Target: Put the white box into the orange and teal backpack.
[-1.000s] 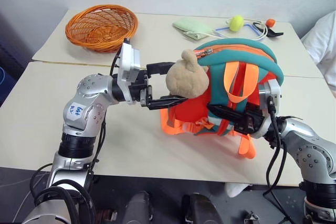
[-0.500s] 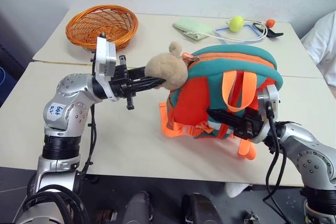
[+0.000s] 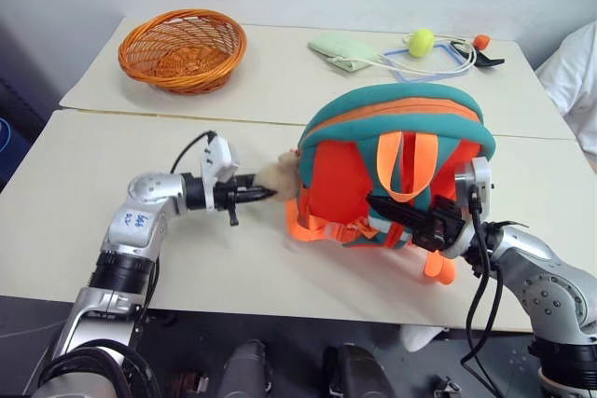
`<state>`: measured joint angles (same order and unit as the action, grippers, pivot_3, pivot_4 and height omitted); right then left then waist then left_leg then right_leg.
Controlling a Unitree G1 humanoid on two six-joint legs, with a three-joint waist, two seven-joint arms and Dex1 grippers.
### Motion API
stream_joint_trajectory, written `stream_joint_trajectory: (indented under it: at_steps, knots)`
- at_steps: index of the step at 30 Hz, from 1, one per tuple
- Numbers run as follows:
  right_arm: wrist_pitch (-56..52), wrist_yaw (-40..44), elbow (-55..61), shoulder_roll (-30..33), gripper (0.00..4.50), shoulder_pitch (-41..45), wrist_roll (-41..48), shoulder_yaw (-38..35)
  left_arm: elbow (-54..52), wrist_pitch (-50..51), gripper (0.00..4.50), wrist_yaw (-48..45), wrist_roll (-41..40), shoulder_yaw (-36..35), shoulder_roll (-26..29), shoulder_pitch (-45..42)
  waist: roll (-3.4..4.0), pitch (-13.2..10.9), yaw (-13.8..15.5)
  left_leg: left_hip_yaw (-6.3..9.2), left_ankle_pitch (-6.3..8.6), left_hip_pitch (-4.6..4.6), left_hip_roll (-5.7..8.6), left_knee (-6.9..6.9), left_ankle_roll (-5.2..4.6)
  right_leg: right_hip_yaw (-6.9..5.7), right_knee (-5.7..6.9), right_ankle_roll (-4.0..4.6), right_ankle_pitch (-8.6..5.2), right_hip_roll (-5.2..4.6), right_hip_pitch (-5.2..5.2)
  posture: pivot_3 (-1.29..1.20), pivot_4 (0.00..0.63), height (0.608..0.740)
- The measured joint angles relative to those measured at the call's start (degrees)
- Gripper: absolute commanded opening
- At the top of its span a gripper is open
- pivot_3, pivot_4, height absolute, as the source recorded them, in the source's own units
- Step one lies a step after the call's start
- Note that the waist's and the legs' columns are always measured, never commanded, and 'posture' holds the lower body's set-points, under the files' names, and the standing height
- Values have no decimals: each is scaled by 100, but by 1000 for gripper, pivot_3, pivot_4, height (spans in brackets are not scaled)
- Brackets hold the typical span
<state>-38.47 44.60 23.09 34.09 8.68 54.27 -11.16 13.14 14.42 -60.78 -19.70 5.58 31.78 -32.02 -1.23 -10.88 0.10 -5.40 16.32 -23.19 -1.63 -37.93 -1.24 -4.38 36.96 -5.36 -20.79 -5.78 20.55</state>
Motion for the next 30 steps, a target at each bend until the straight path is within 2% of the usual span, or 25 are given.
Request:
stream_joint_trajectory:
  at_steps: [6,10,13,18,19,21,24,27,30]
  knots:
    - [349,118,124,0,0,-520,-215,-49,-169,34,649,-45,-7,-24,-47,281,-1,1,9,1,4,1,4,0,-7,0,-4,0,0,-7,-4,0,150,740]
    - [487,143,123,17,1261,-673,-283,-147,-187,-10,1824,-5,-2,-105,-47,394,-1,1,-3,1,4,2,3,0,-7,-1,-4,0,0,-6,-4,0,150,740]
    - [481,314,183,298,2356,-1023,-329,-333,-179,-152,2841,115,111,-169,78,445,-1,1,-4,1,6,-3,3,0,-8,-1,-6,0,0,-6,0,0,150,740]
    - [809,861,328,965,4135,-1767,-505,-1427,-463,-78,4473,-566,-280,-873,1074,827,1,1,-75,-4,7,7,-4,20,-1,1,-11,1,0,-2,0,0,150,740]
    - [1012,1112,241,1148,4481,-1955,-679,-1611,-606,-122,4500,-756,-357,-991,1248,1043,7,3,-77,-8,7,9,-2,25,-1,4,-17,1,-1,-3,0,0,150,740]
    - [1612,1672,-273,1463,4481,-2327,-1219,-1967,-682,-309,4500,-1052,-450,-1247,1481,1549,11,5,-57,-11,7,22,1,41,-2,5,-39,1,-1,-5,-13,0,150,740]
    - [2707,2244,-1295,1574,4481,-2353,-1916,-2191,-557,-664,4500,-1039,-399,-1497,1573,2014,9,5,-34,-11,7,23,1,43,-3,5,-42,1,0,-5,-12,0,150,740]
    - [3624,2557,-2289,1633,4481,-2204,-2405,-2273,-191,-1042,4500,-756,-158,-1816,1679,2204,10,5,-20,-10,7,28,1,56,-8,3,-40,1,0,-6,-10,0,150,740]
    - [4141,2758,-2786,1637,4481,-2077,-2660,-2230,-81,-1363,4500,-567,60,-1895,1727,2268,11,4,-27,-11,-3,35,1,72,10,3,-40,1,0,-7,-8,0,150,740]
